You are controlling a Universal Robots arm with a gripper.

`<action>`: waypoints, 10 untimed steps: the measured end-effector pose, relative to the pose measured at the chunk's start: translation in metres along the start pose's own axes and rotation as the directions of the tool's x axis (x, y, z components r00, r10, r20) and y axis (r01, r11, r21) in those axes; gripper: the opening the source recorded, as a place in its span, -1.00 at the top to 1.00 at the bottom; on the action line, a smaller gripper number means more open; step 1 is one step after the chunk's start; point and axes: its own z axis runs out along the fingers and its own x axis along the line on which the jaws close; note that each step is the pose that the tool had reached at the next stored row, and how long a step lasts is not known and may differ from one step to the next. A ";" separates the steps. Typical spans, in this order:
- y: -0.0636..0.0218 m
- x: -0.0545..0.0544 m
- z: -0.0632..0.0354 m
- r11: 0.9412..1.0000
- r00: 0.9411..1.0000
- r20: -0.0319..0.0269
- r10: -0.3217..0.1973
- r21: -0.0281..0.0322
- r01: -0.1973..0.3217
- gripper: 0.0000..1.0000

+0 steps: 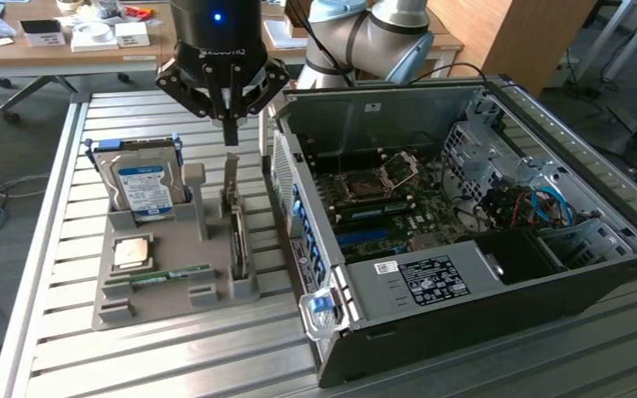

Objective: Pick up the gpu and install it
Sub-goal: 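Reach for the gpu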

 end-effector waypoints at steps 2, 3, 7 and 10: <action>-0.0001 0.000 0.0000 1.000 1.000 0.000 0.000 0.000 0.000 0.79; -0.0001 0.000 0.0000 1.000 1.000 0.000 0.000 0.000 0.000 0.79; -0.0002 0.000 0.0000 1.000 1.000 0.000 0.000 0.000 0.000 0.79; -0.0026 0.000 -0.0001 1.000 1.000 0.000 0.000 0.000 0.000 0.79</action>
